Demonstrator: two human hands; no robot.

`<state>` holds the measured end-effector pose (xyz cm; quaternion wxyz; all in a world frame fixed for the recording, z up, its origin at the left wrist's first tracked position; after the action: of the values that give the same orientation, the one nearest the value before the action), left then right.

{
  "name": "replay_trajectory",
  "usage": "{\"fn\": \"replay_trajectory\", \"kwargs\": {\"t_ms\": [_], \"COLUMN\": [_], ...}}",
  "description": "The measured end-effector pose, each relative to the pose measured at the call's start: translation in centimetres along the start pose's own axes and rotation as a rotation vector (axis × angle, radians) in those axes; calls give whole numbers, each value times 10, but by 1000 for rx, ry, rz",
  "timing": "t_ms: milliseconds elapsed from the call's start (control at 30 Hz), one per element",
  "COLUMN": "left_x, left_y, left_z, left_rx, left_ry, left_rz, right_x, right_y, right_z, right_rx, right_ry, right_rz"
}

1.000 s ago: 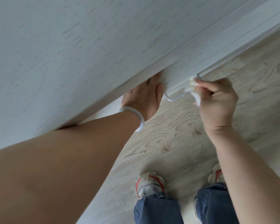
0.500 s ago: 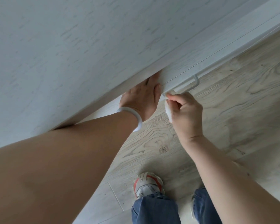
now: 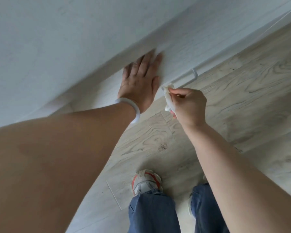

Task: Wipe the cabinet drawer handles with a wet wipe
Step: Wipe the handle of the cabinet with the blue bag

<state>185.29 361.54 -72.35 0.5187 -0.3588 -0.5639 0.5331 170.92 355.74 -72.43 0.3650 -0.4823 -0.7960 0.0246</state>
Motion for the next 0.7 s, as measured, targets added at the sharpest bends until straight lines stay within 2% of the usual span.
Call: {"fn": "replay_trajectory", "kwargs": {"t_ms": [200,533,700], "left_x": [28,138,177], "left_y": [-3,-46,-81], "left_z": [14,35,33], "left_rx": [102,464,531], "left_ry": [-54,-205,-246], "left_rz": [-11,-399,-427], "right_x": [19,93,141], "right_y": [-27,-51,-48], "right_z": [-9,-43,-59], "right_rx": [116,204,225], "right_ry": [42,141,221], "right_rz": [-95,-211,-271]}}
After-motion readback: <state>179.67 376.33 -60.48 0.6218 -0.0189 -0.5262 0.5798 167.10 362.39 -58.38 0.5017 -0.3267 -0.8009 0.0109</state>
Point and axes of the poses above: each hand's wrist, its own x-axis away from the middle knuckle, its own y-axis out of the palm, z = x × y, the point moved 7 cm from there along -x, towards the middle knuckle, and after that the axes turned 12 degrees about y, right-handed, at the moved point
